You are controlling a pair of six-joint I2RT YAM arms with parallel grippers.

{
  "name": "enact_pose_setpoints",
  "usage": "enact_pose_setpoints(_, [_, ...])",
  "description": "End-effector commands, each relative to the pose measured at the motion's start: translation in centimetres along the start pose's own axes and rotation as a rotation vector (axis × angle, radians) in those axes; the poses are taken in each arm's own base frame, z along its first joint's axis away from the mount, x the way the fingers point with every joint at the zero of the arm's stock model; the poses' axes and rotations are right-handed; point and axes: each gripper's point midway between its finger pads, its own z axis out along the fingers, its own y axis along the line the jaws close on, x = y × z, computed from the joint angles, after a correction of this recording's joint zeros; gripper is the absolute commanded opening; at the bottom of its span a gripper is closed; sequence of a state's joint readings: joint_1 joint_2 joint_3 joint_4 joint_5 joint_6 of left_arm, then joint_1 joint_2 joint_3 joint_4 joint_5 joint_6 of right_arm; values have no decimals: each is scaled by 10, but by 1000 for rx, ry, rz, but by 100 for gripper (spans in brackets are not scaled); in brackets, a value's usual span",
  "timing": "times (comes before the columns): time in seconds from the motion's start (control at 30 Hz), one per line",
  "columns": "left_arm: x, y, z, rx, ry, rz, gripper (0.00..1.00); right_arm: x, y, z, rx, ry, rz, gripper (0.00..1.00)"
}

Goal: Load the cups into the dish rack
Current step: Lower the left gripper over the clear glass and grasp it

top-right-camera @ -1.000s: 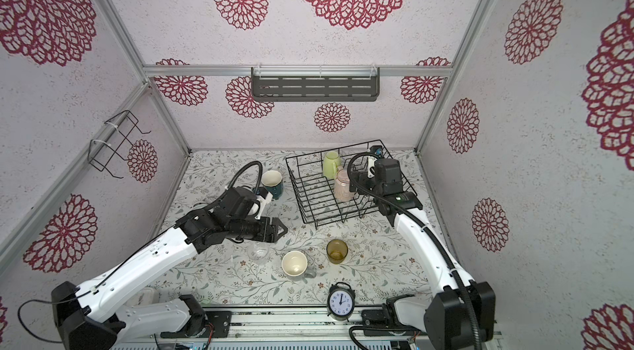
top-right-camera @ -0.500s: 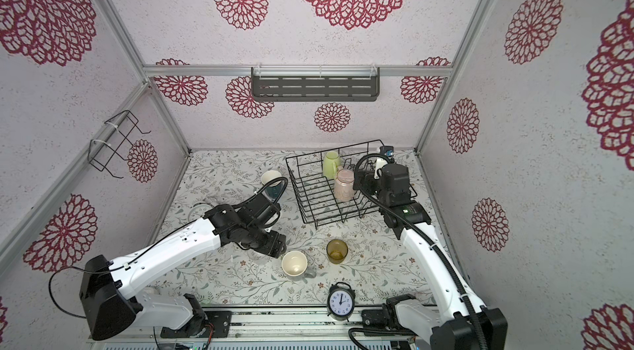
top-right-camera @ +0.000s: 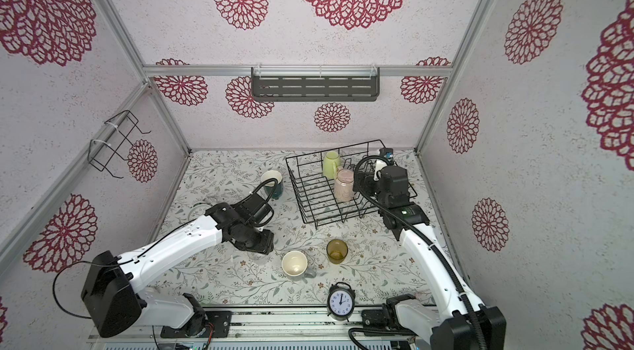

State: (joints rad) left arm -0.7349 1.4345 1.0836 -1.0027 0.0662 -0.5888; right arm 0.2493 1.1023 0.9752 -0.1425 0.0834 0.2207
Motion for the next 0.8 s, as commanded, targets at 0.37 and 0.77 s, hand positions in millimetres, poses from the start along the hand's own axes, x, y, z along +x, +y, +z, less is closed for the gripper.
enact_pose_setpoints(0.37, [0, -2, 48, -101, 63, 66, 23, -5, 3, -5, -30, -49, 92, 98])
enact_pose_setpoints(0.77, [-38, -13, -45, -60, -201, 83, 0, 1, 21, -3, -141, -28, 189, 98])
